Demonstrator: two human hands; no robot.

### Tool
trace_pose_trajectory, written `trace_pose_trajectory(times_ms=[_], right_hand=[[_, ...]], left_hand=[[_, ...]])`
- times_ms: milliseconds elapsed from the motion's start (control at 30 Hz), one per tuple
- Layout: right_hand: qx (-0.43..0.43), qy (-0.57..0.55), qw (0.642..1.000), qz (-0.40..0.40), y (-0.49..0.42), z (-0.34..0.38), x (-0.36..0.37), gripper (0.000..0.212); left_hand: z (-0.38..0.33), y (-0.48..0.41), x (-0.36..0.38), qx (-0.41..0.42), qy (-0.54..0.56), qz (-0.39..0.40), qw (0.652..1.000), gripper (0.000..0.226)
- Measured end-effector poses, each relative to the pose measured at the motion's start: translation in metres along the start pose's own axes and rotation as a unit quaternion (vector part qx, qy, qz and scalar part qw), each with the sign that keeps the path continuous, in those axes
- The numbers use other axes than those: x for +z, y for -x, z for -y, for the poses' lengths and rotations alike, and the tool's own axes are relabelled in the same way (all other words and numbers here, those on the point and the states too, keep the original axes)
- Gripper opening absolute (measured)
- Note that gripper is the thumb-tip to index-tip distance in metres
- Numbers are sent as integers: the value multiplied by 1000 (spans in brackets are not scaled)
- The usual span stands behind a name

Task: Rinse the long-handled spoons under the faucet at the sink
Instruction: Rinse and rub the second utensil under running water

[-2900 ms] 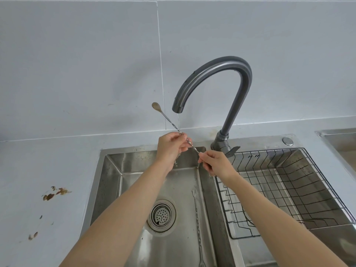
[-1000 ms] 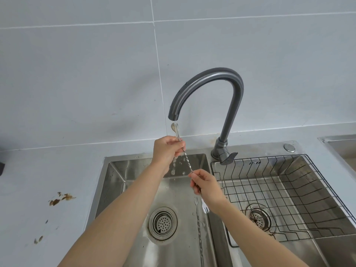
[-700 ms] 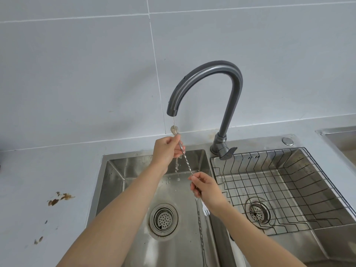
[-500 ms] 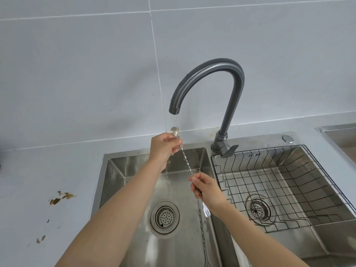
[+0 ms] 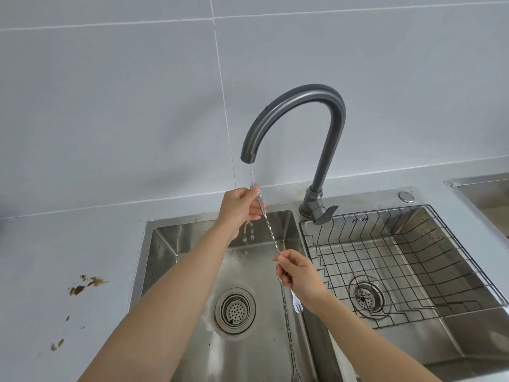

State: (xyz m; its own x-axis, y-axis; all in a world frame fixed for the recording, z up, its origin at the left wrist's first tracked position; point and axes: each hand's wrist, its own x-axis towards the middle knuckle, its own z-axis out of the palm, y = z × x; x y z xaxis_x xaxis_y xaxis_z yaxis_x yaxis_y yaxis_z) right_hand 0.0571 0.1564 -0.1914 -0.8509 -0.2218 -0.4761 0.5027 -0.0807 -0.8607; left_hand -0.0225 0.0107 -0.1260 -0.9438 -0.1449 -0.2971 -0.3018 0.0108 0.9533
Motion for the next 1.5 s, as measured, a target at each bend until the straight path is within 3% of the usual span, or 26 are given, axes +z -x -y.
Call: trace_pose_trajectory(times_ms=[267, 433, 633, 800, 1033, 1333, 1500], right_hand=[[11, 18, 1000, -6, 2, -6, -1, 22], [4, 24, 1000, -14, 3, -6, 2, 23], [11, 21, 1000, -10, 5, -9, 5, 22], [14, 34, 999, -2, 6, -9, 7, 22], [12, 33, 999, 0, 6, -12, 9, 21], [14, -14, 1000, 23, 6, -11, -3, 24], [9, -13, 999, 43, 4, -11, -5, 26]], left_hand=[[1, -2, 0, 12, 22, -38, 999, 19], [1, -4, 3, 23, -22, -49, 998, 20], [0, -6, -2, 22, -38, -26, 999, 22], [-2, -3, -8, 26, 24, -32, 999, 21], [-1, -2, -11, 31, -11, -46, 998, 17], [2, -6, -10, -45, 96, 68, 992, 24], [4, -6, -12, -57, 160, 78, 982, 12]])
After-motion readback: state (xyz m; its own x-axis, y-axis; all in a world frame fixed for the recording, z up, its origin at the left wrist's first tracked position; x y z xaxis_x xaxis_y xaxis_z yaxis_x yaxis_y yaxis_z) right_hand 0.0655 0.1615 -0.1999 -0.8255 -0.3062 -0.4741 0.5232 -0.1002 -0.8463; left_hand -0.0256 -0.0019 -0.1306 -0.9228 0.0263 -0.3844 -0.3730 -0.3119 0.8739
